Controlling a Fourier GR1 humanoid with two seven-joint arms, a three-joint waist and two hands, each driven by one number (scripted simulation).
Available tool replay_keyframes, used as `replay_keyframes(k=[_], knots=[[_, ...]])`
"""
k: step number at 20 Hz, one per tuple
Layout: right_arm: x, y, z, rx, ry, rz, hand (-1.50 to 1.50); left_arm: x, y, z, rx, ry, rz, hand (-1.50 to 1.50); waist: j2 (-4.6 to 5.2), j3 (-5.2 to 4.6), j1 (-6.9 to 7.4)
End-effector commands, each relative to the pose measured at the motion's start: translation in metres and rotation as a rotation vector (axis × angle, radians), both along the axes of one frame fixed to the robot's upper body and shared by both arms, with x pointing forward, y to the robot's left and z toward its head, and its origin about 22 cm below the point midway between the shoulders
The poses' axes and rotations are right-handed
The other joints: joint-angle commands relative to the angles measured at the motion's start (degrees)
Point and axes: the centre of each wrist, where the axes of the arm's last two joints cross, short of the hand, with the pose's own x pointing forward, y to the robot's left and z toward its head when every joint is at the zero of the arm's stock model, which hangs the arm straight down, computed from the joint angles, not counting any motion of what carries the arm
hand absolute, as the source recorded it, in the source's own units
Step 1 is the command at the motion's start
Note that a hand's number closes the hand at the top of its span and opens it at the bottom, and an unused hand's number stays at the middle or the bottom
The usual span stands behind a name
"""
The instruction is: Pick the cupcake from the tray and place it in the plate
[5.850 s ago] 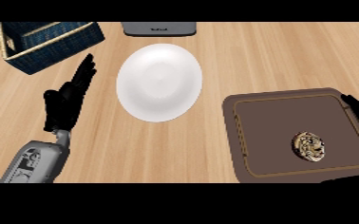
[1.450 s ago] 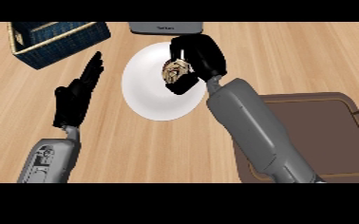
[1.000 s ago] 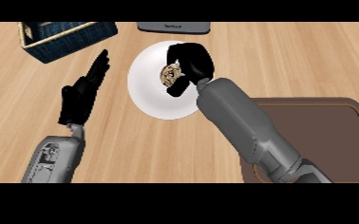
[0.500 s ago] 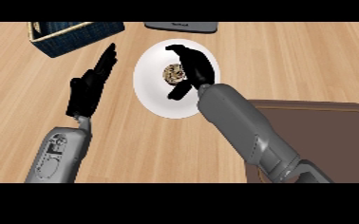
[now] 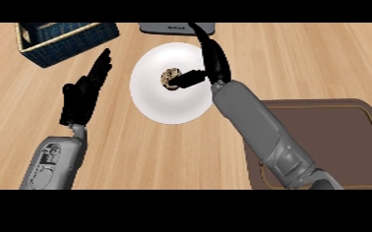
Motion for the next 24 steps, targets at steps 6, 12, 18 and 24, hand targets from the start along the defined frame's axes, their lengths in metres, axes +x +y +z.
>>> replay_keyframes(k=[6,12,18,24], knots=[[0.006,-0.089,-0.021,0.171,-0.038,-0.129,-1.5,-0.007,0.002,-0.016,-0.006,0.016,0.054,0.0,-0.6,-0.04,-2.98],[0.008,-0.175,-0.021,0.153,-0.006,-0.108,-1.5,-0.015,0.01,-0.003,-0.01,0.033,0.051,0.0,-0.64,-0.03,-2.67],[0.011,-0.202,-0.03,0.14,0.021,-0.088,-1.5,-0.014,-0.001,-0.024,-0.009,0.001,0.045,0.0,-0.38,-0.03,-2.24],[0.001,-0.245,-0.033,0.156,0.012,-0.091,-1.5,-0.002,-0.006,-0.002,-0.013,0.005,0.044,0.0,-0.51,-0.03,-2.63]])
